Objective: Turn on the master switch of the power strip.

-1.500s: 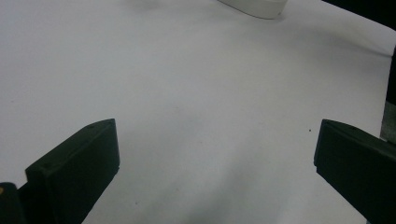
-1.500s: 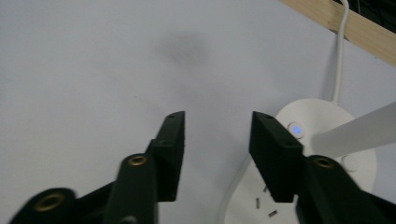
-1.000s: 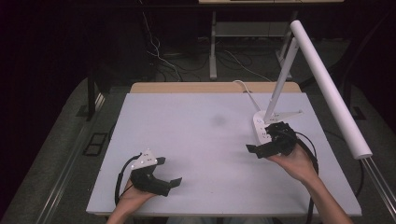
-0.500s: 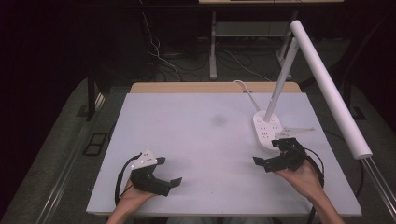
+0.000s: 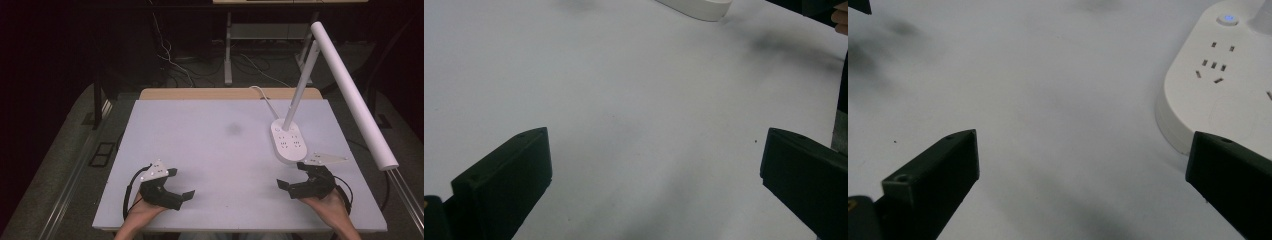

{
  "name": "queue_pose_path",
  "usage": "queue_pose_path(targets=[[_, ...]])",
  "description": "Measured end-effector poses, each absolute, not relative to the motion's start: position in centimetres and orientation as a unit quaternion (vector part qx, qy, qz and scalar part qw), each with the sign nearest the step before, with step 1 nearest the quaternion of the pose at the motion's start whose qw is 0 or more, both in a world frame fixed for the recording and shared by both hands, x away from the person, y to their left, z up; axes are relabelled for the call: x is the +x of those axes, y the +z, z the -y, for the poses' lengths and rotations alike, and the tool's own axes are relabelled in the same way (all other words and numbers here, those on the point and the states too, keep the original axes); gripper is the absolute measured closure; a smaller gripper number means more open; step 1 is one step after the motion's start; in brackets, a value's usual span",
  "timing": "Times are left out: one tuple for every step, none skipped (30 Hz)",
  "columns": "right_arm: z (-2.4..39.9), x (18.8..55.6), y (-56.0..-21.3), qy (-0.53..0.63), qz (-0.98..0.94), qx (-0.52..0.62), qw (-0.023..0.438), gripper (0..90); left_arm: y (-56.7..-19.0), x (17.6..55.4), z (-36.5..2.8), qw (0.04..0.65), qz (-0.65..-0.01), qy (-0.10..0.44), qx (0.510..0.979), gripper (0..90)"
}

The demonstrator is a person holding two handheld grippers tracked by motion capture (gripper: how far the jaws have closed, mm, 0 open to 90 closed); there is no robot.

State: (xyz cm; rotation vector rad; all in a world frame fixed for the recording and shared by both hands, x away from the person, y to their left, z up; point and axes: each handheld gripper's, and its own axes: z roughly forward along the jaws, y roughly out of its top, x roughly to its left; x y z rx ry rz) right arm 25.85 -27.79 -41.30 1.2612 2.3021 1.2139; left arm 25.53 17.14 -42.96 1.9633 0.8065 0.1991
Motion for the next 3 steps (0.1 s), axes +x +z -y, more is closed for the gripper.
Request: queue_pose_path(targets=[[27.87, 25.69, -41.48, 0.419, -0.788, 0.433, 0.124, 0.1, -42.97, 25.54, -17.13, 0.484, -0.331, 0.082, 0.806, 0.0], [27.97, 25.55, -41.67, 0.421, -0.786, 0.434, 0.126, 0.1, -42.96, 25.56, -17.14, 0.484, -0.331, 0.082, 0.806, 0.0], [28.09, 25.41, -41.85, 0.423, -0.786, 0.434, 0.124, 0.1, -42.96, 25.57, -17.14, 0.484, -0.33, 0.082, 0.806, 0.0]])
